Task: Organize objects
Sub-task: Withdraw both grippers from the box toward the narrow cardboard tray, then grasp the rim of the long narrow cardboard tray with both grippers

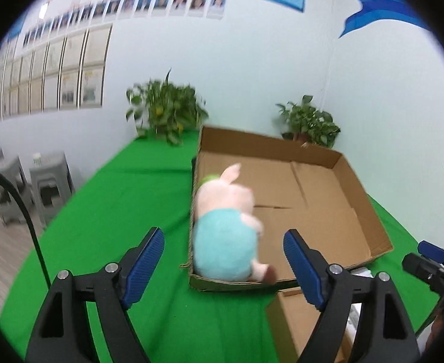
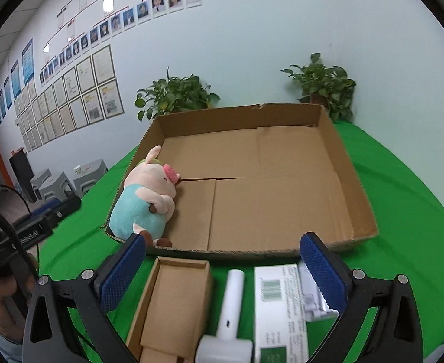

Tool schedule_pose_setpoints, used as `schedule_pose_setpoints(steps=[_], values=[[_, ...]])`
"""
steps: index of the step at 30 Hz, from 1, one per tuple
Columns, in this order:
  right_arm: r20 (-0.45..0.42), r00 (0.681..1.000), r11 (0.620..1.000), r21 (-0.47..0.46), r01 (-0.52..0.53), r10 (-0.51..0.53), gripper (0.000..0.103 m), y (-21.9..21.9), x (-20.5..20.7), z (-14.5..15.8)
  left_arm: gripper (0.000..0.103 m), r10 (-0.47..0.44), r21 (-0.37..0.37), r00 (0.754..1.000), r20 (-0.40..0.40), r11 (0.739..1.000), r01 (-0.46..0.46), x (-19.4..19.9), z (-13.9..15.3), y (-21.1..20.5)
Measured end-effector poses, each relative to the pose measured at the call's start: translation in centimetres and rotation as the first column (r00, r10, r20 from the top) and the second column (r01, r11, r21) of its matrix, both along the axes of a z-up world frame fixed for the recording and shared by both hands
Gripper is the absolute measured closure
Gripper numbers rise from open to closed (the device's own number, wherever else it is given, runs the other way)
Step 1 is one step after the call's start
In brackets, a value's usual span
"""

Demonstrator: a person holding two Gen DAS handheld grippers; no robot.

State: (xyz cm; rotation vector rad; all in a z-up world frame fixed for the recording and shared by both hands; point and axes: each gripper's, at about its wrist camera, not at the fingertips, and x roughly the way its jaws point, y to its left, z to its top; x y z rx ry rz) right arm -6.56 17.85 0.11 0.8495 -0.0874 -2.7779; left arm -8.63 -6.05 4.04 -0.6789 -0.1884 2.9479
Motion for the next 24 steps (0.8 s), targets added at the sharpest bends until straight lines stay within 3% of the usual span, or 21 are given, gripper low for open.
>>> schedule_pose_setpoints(steps=[6,10,11,12,13,14,15,17,18,20,21,22,24], values=[[-0.014,1.000,1.000,0.005,0.017,-0.017,0.000,3.7,4.4,1.2,0.022,0.088,-0.092,0.995,-0.053,0.991,-0.093,4.2,2.3,2.6],[-0.007,1.000,1.000,-0.017,0.017,-0.017,0.004,6.2,7.4,1.4,0.026,0.018,-0.075,0.998,-0.056,0.997,-0.022,6.7,3.0,3.6],[-0.013,1.000,1.000,-0.022,0.018,-0.018,0.009,6.4,7.8,1.4,0.033,-0.002,-0.086,0.999,-0.050,0.996,-0.002,7.2,3.1,4.1],[-0.021,1.000,1.000,-0.016,0.022,-0.023,0.028,6.7,8.7,1.6,0.058,-0.022,-0.099,0.999,-0.037,0.995,0.018,7.5,3.0,4.6],[-0.024,0.999,1.000,-0.004,0.026,-0.026,0.051,6.7,8.9,1.6,0.090,-0.052,-0.105,0.999,-0.012,0.993,0.050,7.6,2.7,5.1],[-0.027,0.999,0.999,0.016,0.031,-0.030,0.061,6.6,9.4,1.7,0.099,-0.078,-0.097,0.997,0.016,0.992,0.079,7.8,2.4,5.5],[-0.033,0.999,0.999,0.039,0.038,-0.037,0.072,6.6,9.9,1.7,0.099,-0.085,-0.084,0.996,0.028,0.993,0.087,8.0,2.1,5.8],[-0.036,0.999,0.998,0.046,0.035,-0.033,0.072,6.5,10.4,1.6,0.099,-0.078,-0.083,0.996,0.037,0.993,0.081,8.5,1.4,6.2],[-0.035,0.999,0.999,0.037,0.026,-0.025,0.066,6.6,10.6,1.5,0.093,-0.079,-0.086,0.996,0.041,0.993,0.083,8.7,1.1,6.5],[-0.023,1.000,0.999,0.033,0.017,-0.016,0.020,6.5,11.0,1.1,0.055,-0.064,-0.089,0.997,0.052,0.994,0.068,9.0,0.6,6.6],[-0.027,1.000,0.999,0.034,0.009,-0.008,0.002,6.5,11.2,0.9,0.026,-0.066,-0.075,0.997,0.048,0.995,0.069,9.2,0.5,6.5],[-0.038,0.999,0.999,0.042,-0.011,0.013,0.001,6.4,11.9,0.6,0.018,-0.067,-0.055,0.997,0.042,0.996,0.069,9.4,0.3,6.2],[-0.025,0.999,0.997,0.068,-0.034,0.035,0.001,6.3,12.2,-0.1,0.018,-0.069,-0.024,0.995,0.071,0.997,0.071,9.5,0.0,5.7]])
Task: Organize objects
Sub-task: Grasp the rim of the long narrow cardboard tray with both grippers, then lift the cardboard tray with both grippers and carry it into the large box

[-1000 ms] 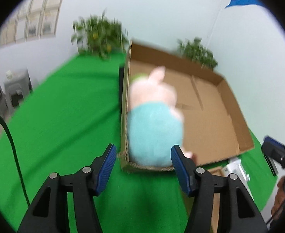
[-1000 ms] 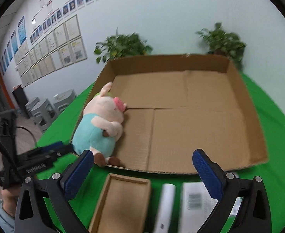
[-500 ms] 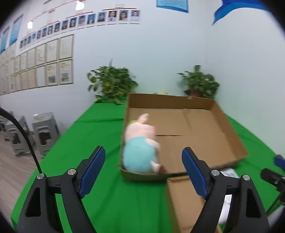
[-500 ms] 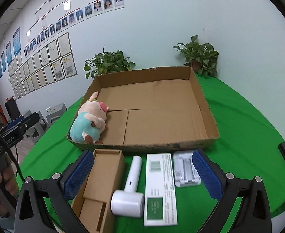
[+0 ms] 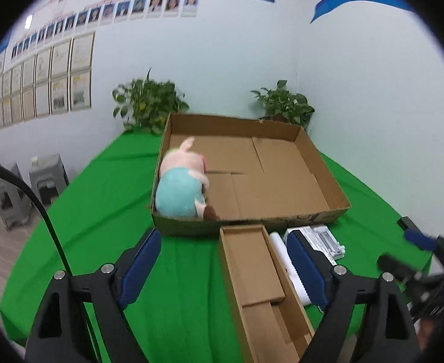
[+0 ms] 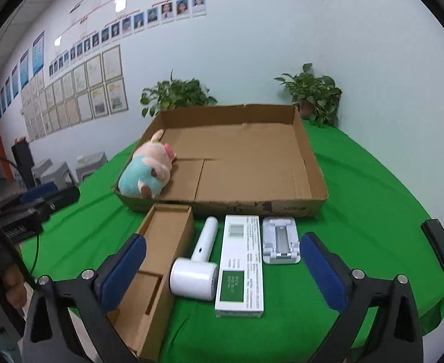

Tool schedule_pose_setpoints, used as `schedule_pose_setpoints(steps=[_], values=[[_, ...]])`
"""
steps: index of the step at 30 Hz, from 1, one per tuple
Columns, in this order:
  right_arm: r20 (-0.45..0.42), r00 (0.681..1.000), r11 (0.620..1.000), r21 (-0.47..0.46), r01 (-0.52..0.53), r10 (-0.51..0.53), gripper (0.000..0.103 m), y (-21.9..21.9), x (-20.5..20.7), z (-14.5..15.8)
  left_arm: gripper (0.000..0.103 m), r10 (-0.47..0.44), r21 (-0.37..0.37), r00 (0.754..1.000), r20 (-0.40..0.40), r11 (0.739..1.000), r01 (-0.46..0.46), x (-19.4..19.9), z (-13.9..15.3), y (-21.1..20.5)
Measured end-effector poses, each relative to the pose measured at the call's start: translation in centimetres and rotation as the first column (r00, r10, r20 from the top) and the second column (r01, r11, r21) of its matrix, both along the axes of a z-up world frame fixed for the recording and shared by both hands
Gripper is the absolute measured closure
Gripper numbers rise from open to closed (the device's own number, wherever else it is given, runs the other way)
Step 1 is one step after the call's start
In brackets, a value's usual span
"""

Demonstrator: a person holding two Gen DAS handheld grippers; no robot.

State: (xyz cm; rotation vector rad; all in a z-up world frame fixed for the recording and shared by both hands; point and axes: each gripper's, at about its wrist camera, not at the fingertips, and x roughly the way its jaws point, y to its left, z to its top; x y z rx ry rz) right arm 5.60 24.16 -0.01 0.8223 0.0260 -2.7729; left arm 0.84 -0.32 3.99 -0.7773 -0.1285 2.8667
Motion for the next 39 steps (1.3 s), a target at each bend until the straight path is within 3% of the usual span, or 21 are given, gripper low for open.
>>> schedule_pose_setpoints(steps=[5,9,17,20,22,24,27,31,39], values=[[0.090,0.993,0.997,-0.016,-0.070,0.072,0.001,-0.2,0.8,-3.1,0.018,-0.058,0.047,0.993,0.106,0.997,0.053,-0.5,-2.3,-0.4],[0.162,0.976,0.989,-0.057,-0.137,0.145,0.001,-0.5,0.9,-5.2,0.018,-0.157,0.125,0.968,0.196,0.983,0.134,-1.1,-5.0,0.1],[0.253,0.954,0.986,0.005,-0.167,0.161,0.005,-3.3,-0.5,-8.9,0.027,-0.199,0.105,0.932,0.304,0.979,0.174,-2.4,-9.4,1.5],[0.272,0.947,0.984,0.007,-0.180,0.171,0.016,-4.2,-1.0,-9.6,0.042,-0.212,0.104,0.916,0.342,0.977,0.187,-3.0,-10.3,1.8],[0.286,0.942,0.982,0.018,-0.187,0.174,0.032,-4.8,-1.3,-10.0,0.054,-0.231,0.121,0.901,0.368,0.972,0.200,-3.2,-10.8,2.0],[0.293,0.942,0.983,0.035,-0.182,0.164,0.040,-5.5,-1.5,-10.5,0.060,-0.235,0.122,0.894,0.382,0.971,0.203,-3.3,-11.3,2.1],[0.308,0.937,0.981,0.047,-0.188,0.165,0.063,-6.4,-2.0,-11.1,0.075,-0.229,0.121,0.881,0.414,0.973,0.197,-3.6,-12.0,2.3],[0.329,0.922,0.976,0.012,-0.219,0.203,0.084,-7.5,-2.6,-11.7,0.078,-0.230,0.128,0.879,0.419,0.973,0.194,-3.5,-12.3,2.3],[0.350,0.905,0.967,-0.023,-0.252,0.244,0.080,-8.0,-1.1,-12.0,0.078,-0.221,0.154,0.868,0.445,0.974,0.169,-1.9,-12.4,1.7]])
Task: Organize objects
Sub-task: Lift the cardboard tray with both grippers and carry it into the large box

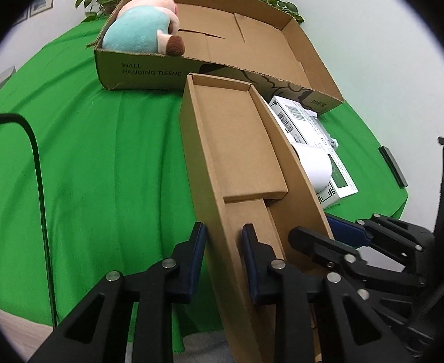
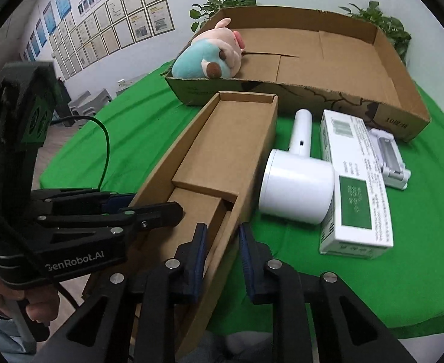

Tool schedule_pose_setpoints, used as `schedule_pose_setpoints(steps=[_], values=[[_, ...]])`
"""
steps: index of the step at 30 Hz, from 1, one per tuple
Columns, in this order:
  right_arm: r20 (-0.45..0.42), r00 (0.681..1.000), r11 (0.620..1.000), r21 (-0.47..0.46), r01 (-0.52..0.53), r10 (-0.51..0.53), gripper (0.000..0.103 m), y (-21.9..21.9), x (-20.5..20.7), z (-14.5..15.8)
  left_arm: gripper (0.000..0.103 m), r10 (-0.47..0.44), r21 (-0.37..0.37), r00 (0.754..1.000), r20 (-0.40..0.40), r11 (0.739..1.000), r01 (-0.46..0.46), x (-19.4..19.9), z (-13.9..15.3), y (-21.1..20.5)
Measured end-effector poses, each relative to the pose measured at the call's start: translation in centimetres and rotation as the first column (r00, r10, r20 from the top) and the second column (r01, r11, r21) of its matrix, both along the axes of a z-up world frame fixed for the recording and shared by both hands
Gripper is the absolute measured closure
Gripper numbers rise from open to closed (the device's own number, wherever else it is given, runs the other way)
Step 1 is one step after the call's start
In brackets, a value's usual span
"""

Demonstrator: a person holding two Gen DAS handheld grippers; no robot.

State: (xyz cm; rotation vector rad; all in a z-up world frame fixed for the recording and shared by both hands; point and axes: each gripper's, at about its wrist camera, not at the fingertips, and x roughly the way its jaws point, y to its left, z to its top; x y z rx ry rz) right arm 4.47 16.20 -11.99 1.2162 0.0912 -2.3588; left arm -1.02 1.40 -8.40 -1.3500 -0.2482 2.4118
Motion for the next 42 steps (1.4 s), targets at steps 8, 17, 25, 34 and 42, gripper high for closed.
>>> schedule_pose_setpoints(steps=[8,17,25,34,42], values=[[0.003,1.000,0.999,0.034,0.030,-0.030,0.081,-0.9,-0.9,-0.9,0.080,-0.005,-0.043,0.999,-0.040,0.999,0.003,0.0,0.3,0.6],[-0.032,0.997,0.998,-0.028,0.063,-0.063,0.083,-0.6,0.0,0.4,0.082,0.032,-0.052,0.993,-0.111,0.998,-0.038,0.8,2.5,0.6],[-0.161,0.982,0.993,-0.079,0.090,-0.102,0.084,0.0,-0.2,4.9,0.082,0.031,-0.043,0.969,-0.246,0.998,-0.043,-0.1,7.1,1.3],[-0.289,0.943,0.983,-0.119,0.137,-0.166,0.086,1.9,-3.9,10.5,0.082,0.008,-0.025,0.930,-0.368,1.000,-0.019,-4.3,11.8,3.8],[-0.336,0.922,0.979,-0.138,0.152,-0.191,0.086,2.5,-8.4,14.6,0.083,0.002,-0.060,0.897,-0.442,0.998,-0.032,-8.5,15.0,5.0]])
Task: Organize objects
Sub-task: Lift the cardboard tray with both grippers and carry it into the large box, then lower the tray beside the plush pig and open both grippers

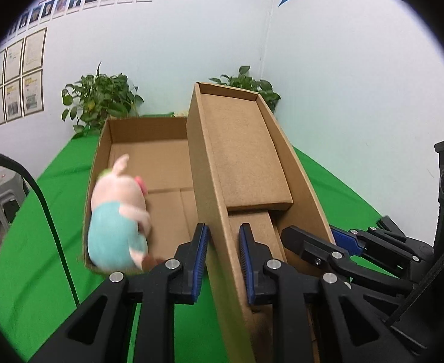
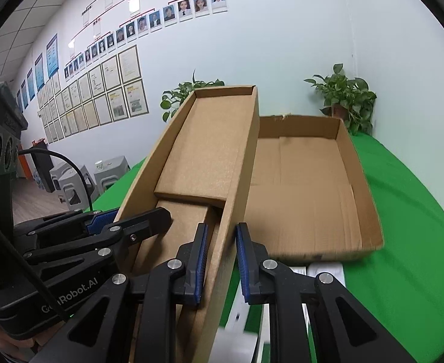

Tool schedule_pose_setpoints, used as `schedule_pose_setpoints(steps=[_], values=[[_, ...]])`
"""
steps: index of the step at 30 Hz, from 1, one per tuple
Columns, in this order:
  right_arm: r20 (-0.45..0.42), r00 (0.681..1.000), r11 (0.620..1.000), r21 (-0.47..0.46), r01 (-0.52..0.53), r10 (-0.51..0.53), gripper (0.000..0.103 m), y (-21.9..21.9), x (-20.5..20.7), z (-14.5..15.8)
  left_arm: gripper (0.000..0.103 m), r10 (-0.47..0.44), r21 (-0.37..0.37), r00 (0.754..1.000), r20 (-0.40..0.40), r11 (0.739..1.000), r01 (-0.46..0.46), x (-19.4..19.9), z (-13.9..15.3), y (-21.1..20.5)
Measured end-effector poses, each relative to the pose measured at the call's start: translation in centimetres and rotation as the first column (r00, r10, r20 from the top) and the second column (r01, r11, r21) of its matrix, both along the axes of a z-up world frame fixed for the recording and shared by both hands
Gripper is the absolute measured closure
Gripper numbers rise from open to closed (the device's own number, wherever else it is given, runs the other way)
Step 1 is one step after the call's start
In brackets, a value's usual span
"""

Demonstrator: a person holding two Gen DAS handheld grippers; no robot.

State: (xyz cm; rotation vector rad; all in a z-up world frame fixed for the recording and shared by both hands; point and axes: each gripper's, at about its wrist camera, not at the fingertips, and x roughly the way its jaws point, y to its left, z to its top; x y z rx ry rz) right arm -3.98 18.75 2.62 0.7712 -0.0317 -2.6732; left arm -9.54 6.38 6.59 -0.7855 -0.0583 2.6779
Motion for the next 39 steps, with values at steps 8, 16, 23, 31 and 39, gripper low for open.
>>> schedule_pose_setpoints(steps=[8,16,23,31,39], values=[[-0.024,1.000,1.000,0.003,-0.013,0.013,0.086,-1.0,-5.7,3.2,0.083,0.032,-0.002,0.999,-0.022,0.999,-0.032,-4.5,1.9,-0.7],[0.012,0.998,0.998,0.014,-0.057,0.057,0.086,-2.5,-13.7,3.5,0.083,0.069,-0.029,0.997,0.021,0.997,-0.069,-9.5,1.2,-1.5],[0.084,0.994,0.997,0.008,-0.073,0.072,0.086,-3.7,-21.2,0.4,0.084,0.088,-0.062,0.992,0.091,0.995,-0.082,-13.8,-1.3,-1.4],[0.187,0.979,0.997,0.013,-0.081,0.077,0.087,-5.4,-28.2,-5.4,0.084,0.117,-0.130,0.975,0.191,0.987,-0.093,-17.2,-5.5,-1.5],[0.288,0.955,0.996,0.017,-0.083,0.075,0.092,-7.0,-32.9,-11.6,0.086,0.164,-0.229,0.951,0.262,0.968,-0.104,-18.7,-9.0,-1.0]])
